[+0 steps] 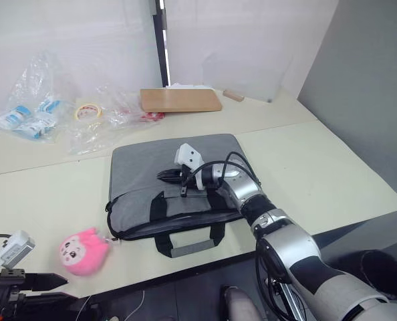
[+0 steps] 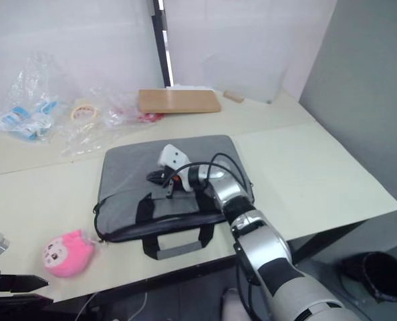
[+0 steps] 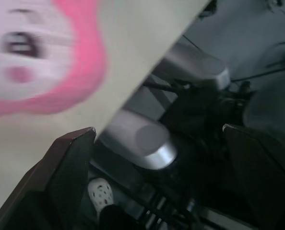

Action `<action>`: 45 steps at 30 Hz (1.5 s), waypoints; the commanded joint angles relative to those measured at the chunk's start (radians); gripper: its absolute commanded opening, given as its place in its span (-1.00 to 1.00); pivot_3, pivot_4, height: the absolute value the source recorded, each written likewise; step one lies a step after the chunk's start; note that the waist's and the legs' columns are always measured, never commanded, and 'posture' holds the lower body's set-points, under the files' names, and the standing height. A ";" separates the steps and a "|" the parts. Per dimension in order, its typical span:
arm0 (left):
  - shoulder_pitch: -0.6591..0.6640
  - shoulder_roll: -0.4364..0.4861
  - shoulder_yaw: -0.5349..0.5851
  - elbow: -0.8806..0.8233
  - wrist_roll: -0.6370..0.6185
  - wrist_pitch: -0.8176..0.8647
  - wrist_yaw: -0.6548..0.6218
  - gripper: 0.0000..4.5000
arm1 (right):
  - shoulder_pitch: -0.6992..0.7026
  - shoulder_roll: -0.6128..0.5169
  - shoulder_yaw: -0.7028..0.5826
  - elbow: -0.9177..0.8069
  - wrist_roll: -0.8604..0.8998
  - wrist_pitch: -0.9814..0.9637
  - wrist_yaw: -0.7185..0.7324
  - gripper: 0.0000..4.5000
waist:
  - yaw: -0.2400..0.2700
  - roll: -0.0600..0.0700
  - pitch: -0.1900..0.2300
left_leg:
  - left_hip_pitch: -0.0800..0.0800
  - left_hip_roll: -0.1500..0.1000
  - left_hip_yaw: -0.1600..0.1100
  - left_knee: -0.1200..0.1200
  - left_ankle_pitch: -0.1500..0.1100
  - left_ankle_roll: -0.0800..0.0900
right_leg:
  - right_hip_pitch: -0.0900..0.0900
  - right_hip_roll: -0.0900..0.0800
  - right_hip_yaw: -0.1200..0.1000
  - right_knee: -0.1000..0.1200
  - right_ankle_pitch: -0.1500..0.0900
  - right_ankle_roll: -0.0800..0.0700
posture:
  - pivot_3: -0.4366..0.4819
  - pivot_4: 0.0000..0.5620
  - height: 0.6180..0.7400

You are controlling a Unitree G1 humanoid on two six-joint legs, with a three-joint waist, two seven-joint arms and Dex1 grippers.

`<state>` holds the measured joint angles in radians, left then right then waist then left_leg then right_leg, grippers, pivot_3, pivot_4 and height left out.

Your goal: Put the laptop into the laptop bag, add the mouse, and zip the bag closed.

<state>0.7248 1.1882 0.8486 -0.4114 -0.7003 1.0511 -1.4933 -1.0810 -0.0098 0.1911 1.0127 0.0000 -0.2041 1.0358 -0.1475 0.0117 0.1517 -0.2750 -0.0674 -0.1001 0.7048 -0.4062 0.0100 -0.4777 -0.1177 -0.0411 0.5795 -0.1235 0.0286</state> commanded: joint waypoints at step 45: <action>-0.333 -0.168 -0.232 -0.014 -0.108 -0.003 0.233 -0.99 | 0.069 0.003 0.078 0.154 -0.132 -0.049 -0.098 -1.00 | 0.004 -0.005 -0.004 | 0.010 0.002 0.000 0.000 -0.001 -0.001 | 0.010 0.002 0.001 0.001 0.000 -0.001 | -0.05 -0.47 1.00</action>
<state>0.3943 1.0250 0.5915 -0.3907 -0.7615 1.0170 -1.2776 -1.0746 -0.0055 0.2268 1.0725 -0.0753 -0.2739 0.9467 -0.1440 0.0064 0.1472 -0.2629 -0.0649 -0.0999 0.7036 -0.4068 0.0090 -0.4659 -0.1158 -0.0402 0.5798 -0.1240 0.0276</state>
